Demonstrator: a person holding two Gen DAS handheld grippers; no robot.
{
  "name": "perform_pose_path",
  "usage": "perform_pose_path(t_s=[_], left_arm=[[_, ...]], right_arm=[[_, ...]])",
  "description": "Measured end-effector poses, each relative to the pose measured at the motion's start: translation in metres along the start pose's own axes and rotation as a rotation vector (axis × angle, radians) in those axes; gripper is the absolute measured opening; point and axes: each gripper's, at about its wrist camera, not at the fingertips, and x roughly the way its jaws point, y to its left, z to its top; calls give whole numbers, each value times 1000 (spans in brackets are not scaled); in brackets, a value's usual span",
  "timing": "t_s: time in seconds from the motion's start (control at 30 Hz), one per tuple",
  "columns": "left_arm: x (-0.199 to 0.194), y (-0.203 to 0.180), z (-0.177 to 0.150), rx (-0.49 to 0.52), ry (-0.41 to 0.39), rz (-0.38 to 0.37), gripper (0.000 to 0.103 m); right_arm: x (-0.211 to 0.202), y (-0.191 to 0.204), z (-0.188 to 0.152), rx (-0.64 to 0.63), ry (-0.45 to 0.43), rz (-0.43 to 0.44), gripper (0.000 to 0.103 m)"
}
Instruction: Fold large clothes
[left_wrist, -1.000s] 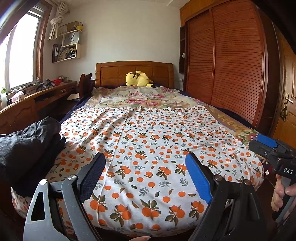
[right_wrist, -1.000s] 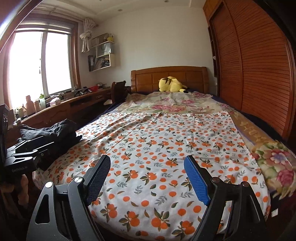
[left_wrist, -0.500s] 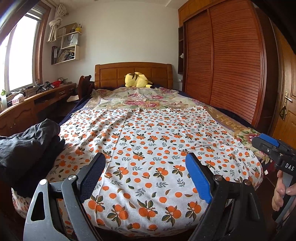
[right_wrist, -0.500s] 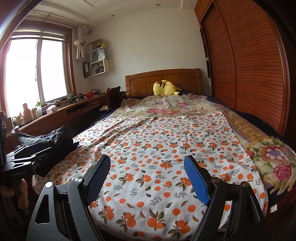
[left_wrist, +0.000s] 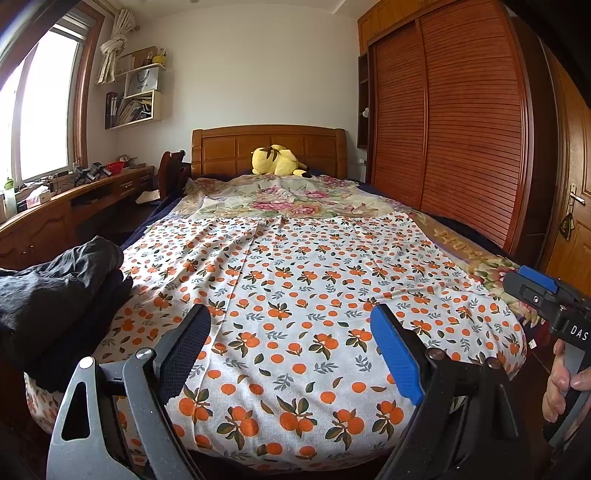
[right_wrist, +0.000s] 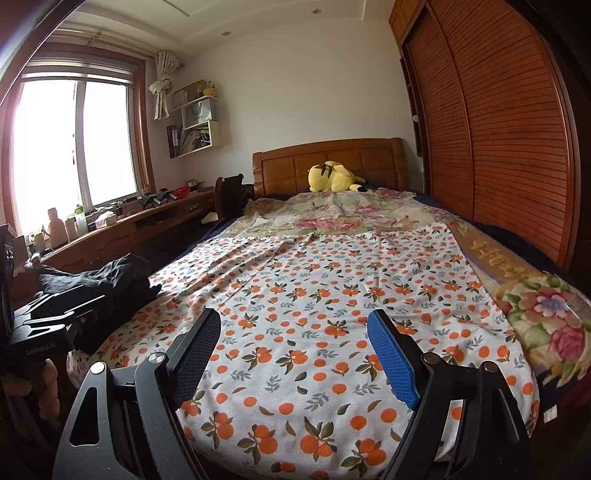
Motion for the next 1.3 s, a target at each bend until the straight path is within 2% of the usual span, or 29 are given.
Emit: perform_pose_path(t_s=[1.3], left_arm=[[1, 0, -1, 0, 0, -1, 89]], right_arm=[[3, -8, -2, 0, 4, 8, 83]])
